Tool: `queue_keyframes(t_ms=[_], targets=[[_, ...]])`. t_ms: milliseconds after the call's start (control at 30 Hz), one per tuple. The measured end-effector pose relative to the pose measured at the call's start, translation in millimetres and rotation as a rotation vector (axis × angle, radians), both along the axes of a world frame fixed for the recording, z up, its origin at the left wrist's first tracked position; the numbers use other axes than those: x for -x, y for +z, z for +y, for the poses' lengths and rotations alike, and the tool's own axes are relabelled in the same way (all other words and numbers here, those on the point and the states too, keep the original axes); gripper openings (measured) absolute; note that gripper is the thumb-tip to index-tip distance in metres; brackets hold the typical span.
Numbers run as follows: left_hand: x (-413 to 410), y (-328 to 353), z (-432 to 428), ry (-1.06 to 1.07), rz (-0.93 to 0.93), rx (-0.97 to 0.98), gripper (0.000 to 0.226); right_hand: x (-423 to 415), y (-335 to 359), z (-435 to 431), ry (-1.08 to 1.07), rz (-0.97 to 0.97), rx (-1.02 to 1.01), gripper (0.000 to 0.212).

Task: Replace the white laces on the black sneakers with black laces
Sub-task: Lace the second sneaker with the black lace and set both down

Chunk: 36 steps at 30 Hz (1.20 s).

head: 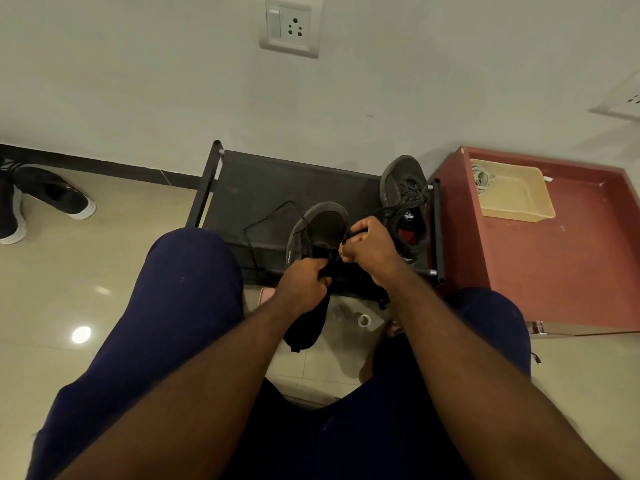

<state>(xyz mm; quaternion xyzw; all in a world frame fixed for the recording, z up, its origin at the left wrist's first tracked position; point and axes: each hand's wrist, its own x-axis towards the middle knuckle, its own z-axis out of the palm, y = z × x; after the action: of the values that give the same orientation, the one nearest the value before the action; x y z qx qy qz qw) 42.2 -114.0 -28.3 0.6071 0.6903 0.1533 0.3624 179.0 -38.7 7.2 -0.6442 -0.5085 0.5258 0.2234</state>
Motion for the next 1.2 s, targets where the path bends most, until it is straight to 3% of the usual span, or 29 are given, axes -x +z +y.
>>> queue_keyframes(t_ms=[367, 500, 567, 900, 1067, 1200], targets=[[0, 3, -1, 0.008, 0.001, -0.019, 0.023, 13, 14, 11, 0.252, -0.346, -0.018, 0.023], [0, 5, 3, 0.034, -0.052, -0.039, 0.027, 11, 1, -7, 0.003, -0.263, -0.039, 0.01], [2, 6, 5, 0.048, -0.104, -0.039, 0.029, 13, -12, -20, -0.061, -0.253, -0.019, 0.022], [3, 7, 6, 0.024, -0.133, -0.077, 0.02, 14, -30, -36, -0.026, -0.271, -0.131, 0.023], [-1, 8, 3, 0.122, -0.147, -0.099, 0.044, 13, -15, -38, 0.012, -0.312, -0.179, 0.014], [0, 10, 3, 0.109, -0.179, -0.099, 0.047, 13, -20, -40, -0.027, -0.239, -0.134, 0.014]])
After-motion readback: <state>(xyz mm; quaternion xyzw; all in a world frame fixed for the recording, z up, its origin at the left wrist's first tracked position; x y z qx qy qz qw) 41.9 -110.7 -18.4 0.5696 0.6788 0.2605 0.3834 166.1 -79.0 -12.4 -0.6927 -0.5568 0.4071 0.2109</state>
